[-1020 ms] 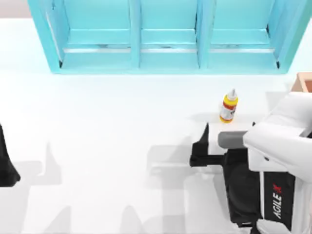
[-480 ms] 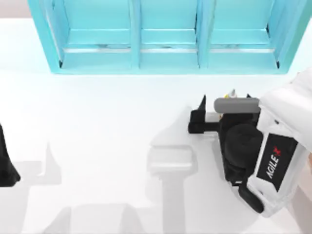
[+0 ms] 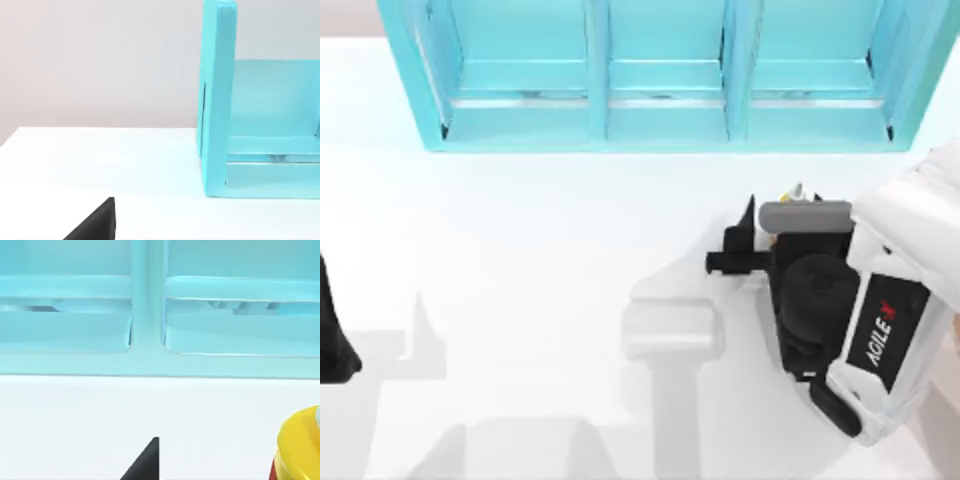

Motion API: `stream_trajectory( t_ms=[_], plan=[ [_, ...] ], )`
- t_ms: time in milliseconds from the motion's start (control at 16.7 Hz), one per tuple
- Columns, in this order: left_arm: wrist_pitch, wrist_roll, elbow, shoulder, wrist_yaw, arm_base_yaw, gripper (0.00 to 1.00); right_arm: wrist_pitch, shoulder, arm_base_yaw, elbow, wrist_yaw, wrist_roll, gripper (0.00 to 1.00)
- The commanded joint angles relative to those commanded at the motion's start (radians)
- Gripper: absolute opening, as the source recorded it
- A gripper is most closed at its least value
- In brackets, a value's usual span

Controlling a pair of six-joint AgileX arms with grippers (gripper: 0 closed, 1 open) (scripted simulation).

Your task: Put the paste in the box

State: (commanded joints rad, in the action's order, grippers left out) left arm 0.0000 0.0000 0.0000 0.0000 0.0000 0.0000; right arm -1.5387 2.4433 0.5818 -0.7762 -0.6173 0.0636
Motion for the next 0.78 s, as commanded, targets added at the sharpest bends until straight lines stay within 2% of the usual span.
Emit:
stream_trajectory(
  t_ms=[420, 780],
  plan=[
    [0.000, 0.000, 0.000, 0.000, 0.000, 0.000, 1.00, 0.000, 0.000, 0.000, 0.000, 0.000, 0.000, 0.02],
    [0.000, 0.000, 0.000, 0.000, 0.000, 0.000, 1.00, 0.000, 0.000, 0.000, 0.000, 0.000, 0.000, 0.00]
  ],
)
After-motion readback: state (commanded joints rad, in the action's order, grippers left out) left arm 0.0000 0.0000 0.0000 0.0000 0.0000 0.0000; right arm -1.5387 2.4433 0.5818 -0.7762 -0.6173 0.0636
